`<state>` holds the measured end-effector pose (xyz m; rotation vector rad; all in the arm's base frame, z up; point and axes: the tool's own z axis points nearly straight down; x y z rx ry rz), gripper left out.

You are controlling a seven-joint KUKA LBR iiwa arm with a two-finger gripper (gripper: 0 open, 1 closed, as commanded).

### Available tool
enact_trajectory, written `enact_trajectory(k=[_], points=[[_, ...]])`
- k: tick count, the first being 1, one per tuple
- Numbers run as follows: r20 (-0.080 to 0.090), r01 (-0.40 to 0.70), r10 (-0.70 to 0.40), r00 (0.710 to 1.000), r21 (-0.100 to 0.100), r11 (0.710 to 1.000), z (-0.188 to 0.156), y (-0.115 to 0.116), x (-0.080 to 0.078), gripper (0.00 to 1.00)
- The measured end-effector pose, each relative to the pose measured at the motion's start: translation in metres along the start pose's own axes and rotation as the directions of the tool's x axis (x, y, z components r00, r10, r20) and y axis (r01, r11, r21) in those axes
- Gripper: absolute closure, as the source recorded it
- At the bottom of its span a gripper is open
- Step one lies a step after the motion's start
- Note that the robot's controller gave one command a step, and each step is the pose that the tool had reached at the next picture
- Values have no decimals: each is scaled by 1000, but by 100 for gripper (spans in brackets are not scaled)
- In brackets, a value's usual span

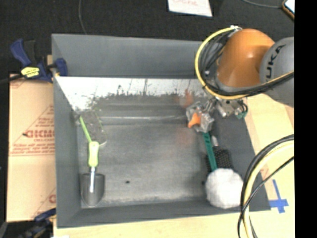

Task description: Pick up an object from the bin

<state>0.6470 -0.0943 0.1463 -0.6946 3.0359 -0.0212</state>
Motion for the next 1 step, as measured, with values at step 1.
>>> enact_trajectory(k=[1], points=[[10, -2, 2, 1000, 8, 1000, -31, -3, -3, 100]])
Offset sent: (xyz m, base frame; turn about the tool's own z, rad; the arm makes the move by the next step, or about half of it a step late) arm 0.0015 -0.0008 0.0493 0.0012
